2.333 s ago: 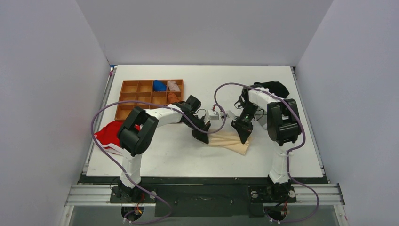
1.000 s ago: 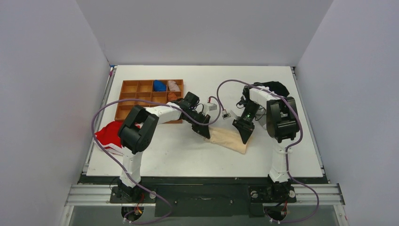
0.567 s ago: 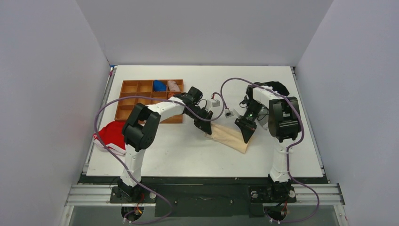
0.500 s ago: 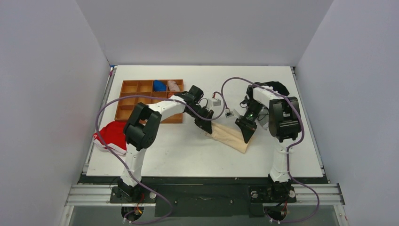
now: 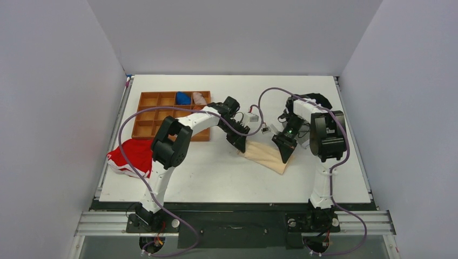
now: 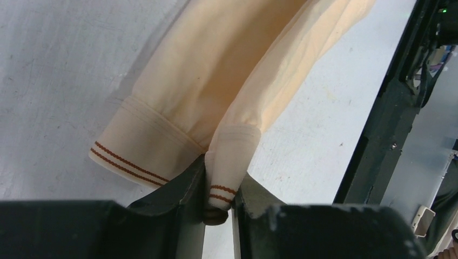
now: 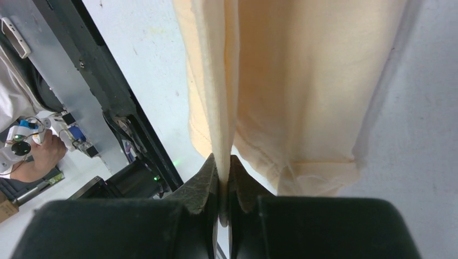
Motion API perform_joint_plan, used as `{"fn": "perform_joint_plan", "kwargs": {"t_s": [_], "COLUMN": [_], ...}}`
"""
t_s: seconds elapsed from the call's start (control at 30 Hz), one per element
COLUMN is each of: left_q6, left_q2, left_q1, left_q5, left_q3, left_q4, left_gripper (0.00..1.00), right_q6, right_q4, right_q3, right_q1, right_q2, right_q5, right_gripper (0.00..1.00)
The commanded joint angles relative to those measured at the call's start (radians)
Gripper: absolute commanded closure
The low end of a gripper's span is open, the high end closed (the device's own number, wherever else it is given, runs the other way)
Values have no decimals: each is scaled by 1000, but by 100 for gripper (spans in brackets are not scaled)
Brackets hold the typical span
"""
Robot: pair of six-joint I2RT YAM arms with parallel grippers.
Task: Roll the underwear
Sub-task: Fold the underwear at the center of the board.
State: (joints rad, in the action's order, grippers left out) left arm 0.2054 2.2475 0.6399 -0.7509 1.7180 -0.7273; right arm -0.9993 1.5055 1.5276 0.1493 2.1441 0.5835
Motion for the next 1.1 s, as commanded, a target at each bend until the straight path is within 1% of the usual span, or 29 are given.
{"fn": "perform_joint_plan", "kwargs": {"t_s": [0.0,0.1,0.13,0.2,0.23,0.3,0.33,0.37,0.4,0.43,0.5,0.57,0.6,0.67,0.83,0.97,1.07], "left_q6": [9,-4,-5,-12,-13,-15,-15,-15,-16,-15,-18,-18,-18,-18,-26,-36,-35], "left_q2": [14,14,12,7,0,-11,-15,-22,-25,-30,-41,-50,-54,-68,-111,-146,-155], "left_q1": [20,23,22,23,22,22,23,23,23,22,23,21,21,22,20,20,21], "left_q5": [68,79,80,83,88,93,97,102,104,112,123,134,143,163,215,258,260], "left_q3": [50,50,48,42,36,28,26,23,21,20,13,5,2,-12,-56,-97,-108], "left_q4": [-16,-11,-7,0,4,17,20,21,25,28,32,38,38,43,91,139,146], "left_gripper": [81,76,69,60,59,52,45,41,34,32,25,6,1,3,3,3,3], "right_q6": [15,30,34,39,40,47,48,51,52,54,57,57,57,59,65,71,77], "right_q4": [-25,-43,-44,-47,-50,-57,-58,-59,-61,-63,-64,-65,-66,-67,-73,-83,-85], "right_q3": [25,32,36,39,39,37,37,36,36,36,34,31,28,26,17,9,11], "right_q1": [6,5,6,6,6,3,4,4,2,3,1,0,-2,-3,-8,-10,-9], "right_q2": [24,32,36,41,41,38,38,37,37,35,31,25,23,15,-7,-16,-15], "right_q5": [-28,-36,-37,-40,-41,-44,-46,-46,-46,-46,-47,-48,-48,-48,-49,-50,-46], "right_gripper": [100,100,100,100,100,100,100,100,100,100,100,100,100,99,94,94,94]}}
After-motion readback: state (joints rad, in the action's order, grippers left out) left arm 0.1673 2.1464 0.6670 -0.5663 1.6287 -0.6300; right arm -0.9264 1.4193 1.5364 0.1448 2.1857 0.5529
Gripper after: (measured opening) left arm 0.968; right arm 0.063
